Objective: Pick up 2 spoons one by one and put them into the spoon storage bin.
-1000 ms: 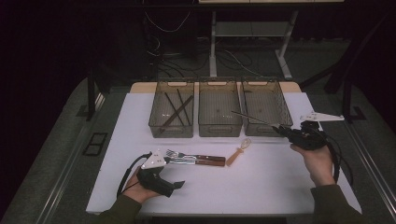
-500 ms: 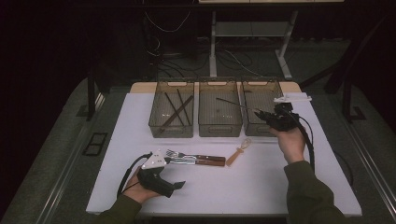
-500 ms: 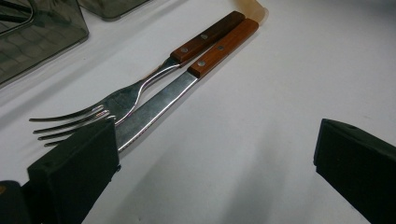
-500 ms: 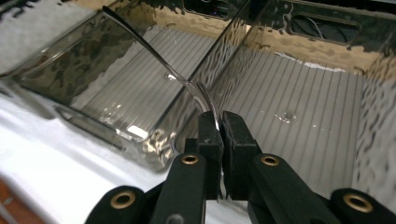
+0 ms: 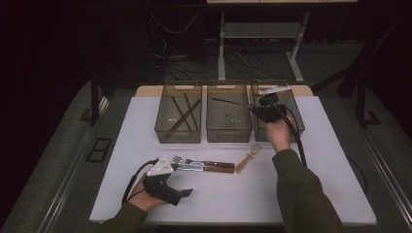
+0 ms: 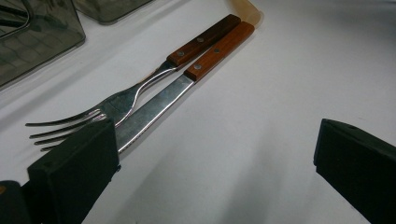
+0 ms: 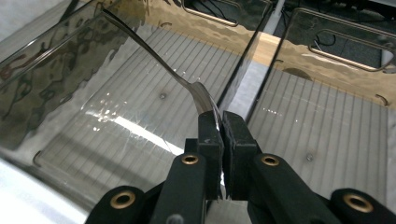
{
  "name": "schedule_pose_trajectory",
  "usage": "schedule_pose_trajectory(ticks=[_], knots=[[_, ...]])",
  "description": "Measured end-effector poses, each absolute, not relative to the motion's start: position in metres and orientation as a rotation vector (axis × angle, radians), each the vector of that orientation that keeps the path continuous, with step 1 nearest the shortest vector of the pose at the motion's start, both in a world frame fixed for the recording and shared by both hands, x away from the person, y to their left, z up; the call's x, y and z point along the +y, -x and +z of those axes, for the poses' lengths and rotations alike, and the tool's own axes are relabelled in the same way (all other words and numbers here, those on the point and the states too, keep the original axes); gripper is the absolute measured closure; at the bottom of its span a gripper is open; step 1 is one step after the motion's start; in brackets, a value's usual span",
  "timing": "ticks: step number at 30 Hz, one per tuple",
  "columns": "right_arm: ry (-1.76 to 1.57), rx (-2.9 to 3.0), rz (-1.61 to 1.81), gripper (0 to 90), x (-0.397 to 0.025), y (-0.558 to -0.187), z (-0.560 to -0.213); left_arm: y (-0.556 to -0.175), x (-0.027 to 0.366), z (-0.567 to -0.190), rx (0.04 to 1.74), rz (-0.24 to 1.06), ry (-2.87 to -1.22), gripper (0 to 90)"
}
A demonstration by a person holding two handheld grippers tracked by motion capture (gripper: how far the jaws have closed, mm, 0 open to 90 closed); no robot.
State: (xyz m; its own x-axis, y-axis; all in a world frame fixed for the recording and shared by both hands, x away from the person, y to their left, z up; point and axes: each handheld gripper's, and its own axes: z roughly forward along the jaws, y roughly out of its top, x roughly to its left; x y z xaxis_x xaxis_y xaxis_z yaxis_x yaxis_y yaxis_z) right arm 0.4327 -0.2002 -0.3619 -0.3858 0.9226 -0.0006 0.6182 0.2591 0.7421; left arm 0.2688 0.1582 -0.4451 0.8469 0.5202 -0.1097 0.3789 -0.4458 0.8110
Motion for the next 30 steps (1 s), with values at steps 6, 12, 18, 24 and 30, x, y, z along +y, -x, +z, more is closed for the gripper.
schedule_pose_trajectory(ticks=[6, 12, 18, 24, 30], knots=[[-1.406, 2.096, 0.884, 86.9, -0.188, -0.447, -0.365, -0.269, 0.158, -0.445, 0.646, 0.192, -2.095, 0.0], [-1.398, 2.116, 0.862, 86.3, -0.178, -0.452, -0.369, -0.268, 0.158, -0.445, 0.648, 0.189, -2.090, 0.0], [-1.382, 2.132, 0.922, 73.2, -0.175, -0.450, -0.370, -0.268, 0.158, -0.445, 0.643, 0.191, -2.096, 0.0], [-1.342, 2.152, 1.000, 60.9, -0.179, -0.446, -0.366, -0.269, 0.158, -0.445, 0.643, 0.190, -2.098, 0.0], [-1.322, 2.178, 1.122, 49.2, -0.193, -0.435, -0.363, -0.268, 0.158, -0.445, 0.651, 0.187, -2.094, 0.0]])
